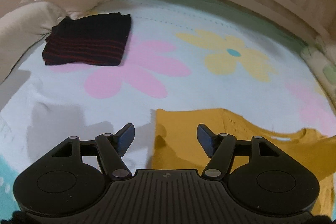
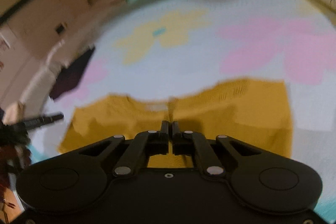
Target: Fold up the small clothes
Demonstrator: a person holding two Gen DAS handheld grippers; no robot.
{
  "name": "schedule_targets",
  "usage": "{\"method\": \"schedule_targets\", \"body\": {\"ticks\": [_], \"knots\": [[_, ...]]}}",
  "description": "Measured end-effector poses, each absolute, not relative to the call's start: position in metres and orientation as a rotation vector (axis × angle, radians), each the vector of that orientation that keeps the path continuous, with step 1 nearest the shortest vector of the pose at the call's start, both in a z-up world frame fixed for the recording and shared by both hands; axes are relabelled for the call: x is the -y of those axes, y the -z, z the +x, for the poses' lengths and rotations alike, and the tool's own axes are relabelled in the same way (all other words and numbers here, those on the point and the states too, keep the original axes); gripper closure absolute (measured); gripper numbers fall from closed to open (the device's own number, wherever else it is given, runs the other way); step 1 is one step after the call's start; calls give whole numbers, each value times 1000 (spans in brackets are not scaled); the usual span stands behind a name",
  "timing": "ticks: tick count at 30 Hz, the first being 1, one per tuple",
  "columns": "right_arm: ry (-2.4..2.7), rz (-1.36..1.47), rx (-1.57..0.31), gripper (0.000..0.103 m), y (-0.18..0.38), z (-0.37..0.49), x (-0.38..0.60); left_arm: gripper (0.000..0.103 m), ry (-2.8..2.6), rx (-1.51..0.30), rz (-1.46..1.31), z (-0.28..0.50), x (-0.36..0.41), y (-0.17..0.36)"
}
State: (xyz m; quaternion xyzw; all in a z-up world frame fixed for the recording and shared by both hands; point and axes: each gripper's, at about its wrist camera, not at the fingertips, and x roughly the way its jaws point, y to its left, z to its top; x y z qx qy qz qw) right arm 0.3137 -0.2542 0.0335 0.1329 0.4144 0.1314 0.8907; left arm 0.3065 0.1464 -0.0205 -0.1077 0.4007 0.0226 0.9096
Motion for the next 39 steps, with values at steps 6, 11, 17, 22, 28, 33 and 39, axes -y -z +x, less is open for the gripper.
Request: {"method": "schedule_targets", "body": {"ticks": [6,11,17,22,28,33,39], "knots": [[-87,243,-881,94,-20,323,294,39,1,-869,-176,315,-130,30],[-58,242,-939,91,5,325,307,39,50,-895,-110,318,-110,38],[34,194,-943,43,11,322,318,28,26,-1001,22,317,-100,70],[98,171,-987,40,20,320,326,12,6,-991,-51,315,-118,77],[91,97,-1000,24,34,316,324,2,-7,-967,-48,309,-117,81],[48,59,-992,0,41,310,320,1,-8,-940,-58,305,-118,82],[4,86,-990,0,25,299,321,1,30,-1001,-113,291,-116,69]]}}
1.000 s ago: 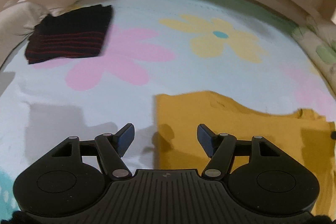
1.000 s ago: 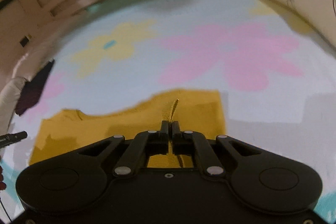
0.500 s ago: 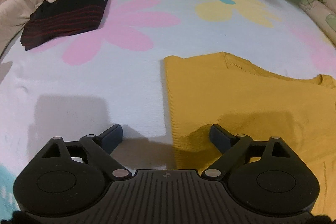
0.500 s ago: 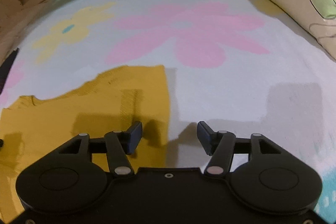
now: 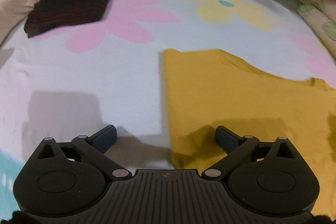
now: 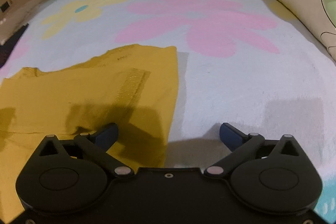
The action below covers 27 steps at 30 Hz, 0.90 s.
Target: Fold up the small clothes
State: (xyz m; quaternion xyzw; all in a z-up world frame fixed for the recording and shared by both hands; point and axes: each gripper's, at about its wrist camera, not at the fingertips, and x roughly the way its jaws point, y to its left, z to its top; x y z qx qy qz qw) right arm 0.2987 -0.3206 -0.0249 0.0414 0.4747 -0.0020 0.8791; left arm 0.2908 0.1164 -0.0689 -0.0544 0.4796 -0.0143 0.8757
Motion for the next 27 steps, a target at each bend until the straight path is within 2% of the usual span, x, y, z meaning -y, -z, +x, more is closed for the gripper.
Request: {"method": "schedule_targets", "body": {"ticks": [13,18,27], "knots": [[-146,184,-878,0,-51,196,308,1,123,-922,-21,178,-101,2],[-198,230,-904,0,-46,132,305,1,161,-911,-56,121,-103,4],[-201,250,-1057,0,-19,61,306,1,208,-1017,-78,55,-97,38]]}}
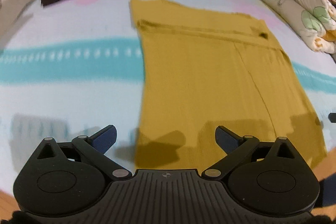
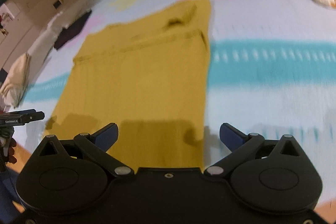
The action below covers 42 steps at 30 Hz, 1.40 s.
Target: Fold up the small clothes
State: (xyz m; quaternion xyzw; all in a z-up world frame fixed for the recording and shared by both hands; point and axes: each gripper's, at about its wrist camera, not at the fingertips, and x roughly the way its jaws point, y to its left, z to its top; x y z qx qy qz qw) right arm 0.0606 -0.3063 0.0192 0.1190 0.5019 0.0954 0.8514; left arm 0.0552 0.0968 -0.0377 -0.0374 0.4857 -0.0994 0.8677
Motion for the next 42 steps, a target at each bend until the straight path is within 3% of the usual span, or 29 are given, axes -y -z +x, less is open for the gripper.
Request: {"method": "schedule_targets", "body": {"ticks": [15,33,36,38,42], "knots": [[-246,355,-1223,0,15,40,310,1,211,-1131,-141,43,-95,71],[-259,354,-1229,0,22,37,306,2,171,-1147,-193,44,-95,73],[-258,370,-1225,0,22,35,310,10,160,-1142,-258,44,-106,70],[-257,376,-1222,0,22,34,312,25,142,-1141,-253,42,-109,68],[-258,380,-1220,0,21,33,313,42,122,-1136,-242,38,-114,65]]}}
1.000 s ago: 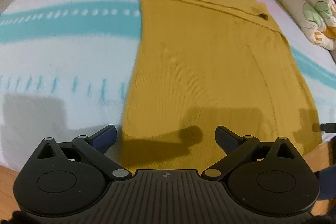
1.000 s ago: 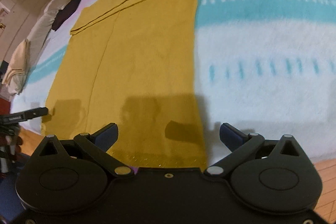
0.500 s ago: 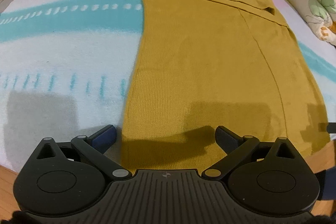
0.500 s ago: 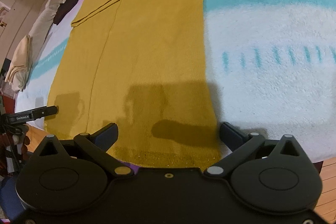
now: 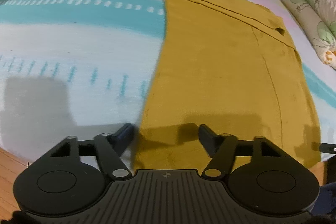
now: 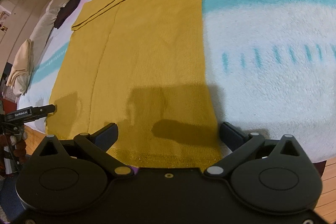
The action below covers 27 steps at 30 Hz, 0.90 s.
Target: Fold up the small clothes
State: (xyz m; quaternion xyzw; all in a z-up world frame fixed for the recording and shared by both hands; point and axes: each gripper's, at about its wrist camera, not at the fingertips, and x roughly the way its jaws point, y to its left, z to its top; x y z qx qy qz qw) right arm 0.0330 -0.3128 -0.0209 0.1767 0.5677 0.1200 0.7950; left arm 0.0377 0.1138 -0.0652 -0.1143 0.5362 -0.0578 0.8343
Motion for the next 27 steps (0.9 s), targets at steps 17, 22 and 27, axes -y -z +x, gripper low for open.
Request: {"method": "schedule_targets", "body": {"ticks": [17,22,27], "knots": [[-315,461,-1200,0,23,35,314,57,166,-1111,-301,43,-119,66],[-304,517,-1190,0,24,36,319,59,175,-1091,-297,45,-116,66],[-280,468,-1202,7,20,35,313,97,191,-1062,-331,41,-119,64]]}}
